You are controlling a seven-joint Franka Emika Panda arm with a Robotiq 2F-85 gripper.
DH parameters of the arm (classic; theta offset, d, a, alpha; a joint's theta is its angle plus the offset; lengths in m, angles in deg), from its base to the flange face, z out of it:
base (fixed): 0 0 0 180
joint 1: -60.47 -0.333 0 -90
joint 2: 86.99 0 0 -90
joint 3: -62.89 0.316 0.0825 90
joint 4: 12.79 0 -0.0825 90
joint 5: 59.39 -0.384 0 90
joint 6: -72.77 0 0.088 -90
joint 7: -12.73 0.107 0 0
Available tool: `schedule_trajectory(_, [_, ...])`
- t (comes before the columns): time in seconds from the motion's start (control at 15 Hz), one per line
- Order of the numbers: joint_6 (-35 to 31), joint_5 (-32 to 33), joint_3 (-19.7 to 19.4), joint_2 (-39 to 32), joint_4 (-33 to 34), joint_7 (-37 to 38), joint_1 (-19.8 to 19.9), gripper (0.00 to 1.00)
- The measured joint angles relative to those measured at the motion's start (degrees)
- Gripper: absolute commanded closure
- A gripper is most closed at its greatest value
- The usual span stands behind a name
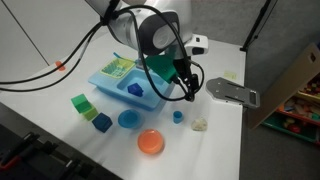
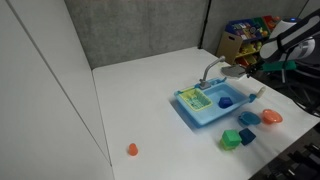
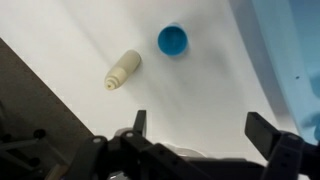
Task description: Put the white bottle on the table
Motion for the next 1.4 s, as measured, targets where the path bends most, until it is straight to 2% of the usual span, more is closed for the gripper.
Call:
schedule_trajectory(0.8, [23.4,1.6,7.7,9.8,-0.6,-1.9,-0.1,0.0])
schedule_trajectory(1.13, [33.7,3.1,9.4,14.8,-0.4,-1.9,-0.8,0.0])
schedule_trajectory(1.4, [38.7,5.4,9.8,19.6,-0.7,-2.0,-1.4,0.0])
